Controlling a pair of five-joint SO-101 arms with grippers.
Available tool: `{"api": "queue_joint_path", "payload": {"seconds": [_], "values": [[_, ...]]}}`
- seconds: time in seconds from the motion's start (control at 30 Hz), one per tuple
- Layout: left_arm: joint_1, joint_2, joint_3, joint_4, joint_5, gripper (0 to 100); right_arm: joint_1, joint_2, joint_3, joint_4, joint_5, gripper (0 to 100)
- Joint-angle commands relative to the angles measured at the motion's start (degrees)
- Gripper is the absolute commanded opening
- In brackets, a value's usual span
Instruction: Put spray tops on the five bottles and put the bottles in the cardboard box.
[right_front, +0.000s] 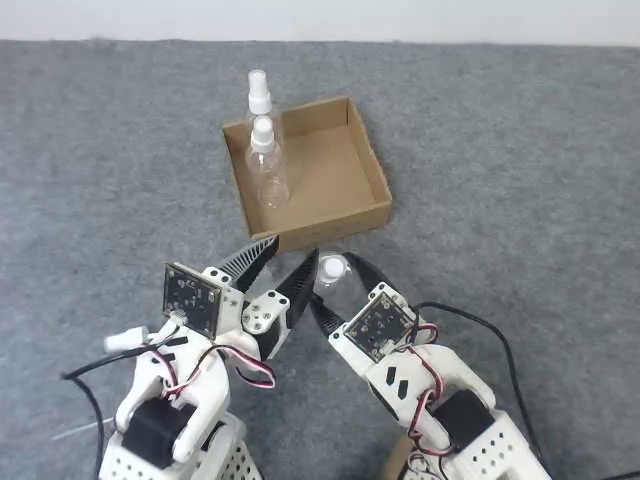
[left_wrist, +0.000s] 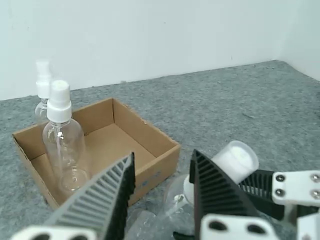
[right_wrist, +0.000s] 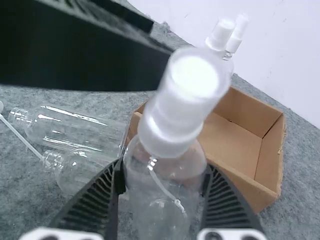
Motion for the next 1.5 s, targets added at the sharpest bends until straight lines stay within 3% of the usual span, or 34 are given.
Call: {"api": "queue_joint_path", "payload": {"seconds": [0.0,0.17,0.37,0.97,1.47], "values": [[1.4,-0.7,0.3,0.3,-0.5,17,0.5,-1.1,1.1,-1.2,1.0,9.7],[7.5,-0.8,0.3,2.5,-4.0,17,0.5,-1.1,1.1,-1.2,1.0,9.7],[7.0,-0.8,0.2,2.5,-4.2,13,0.5,-1.1,1.1,-1.2,1.0,9.7],[-3.5,-1.0,-2.9,2.6,-3.8,13,0.6,-1.1,1.1,-1.2,1.1,9.7],[-21.4,-1.0,-2.6,2.8,-4.1,13,0.6,-1.1,1.1,-1.3,1.1,9.7]]}}
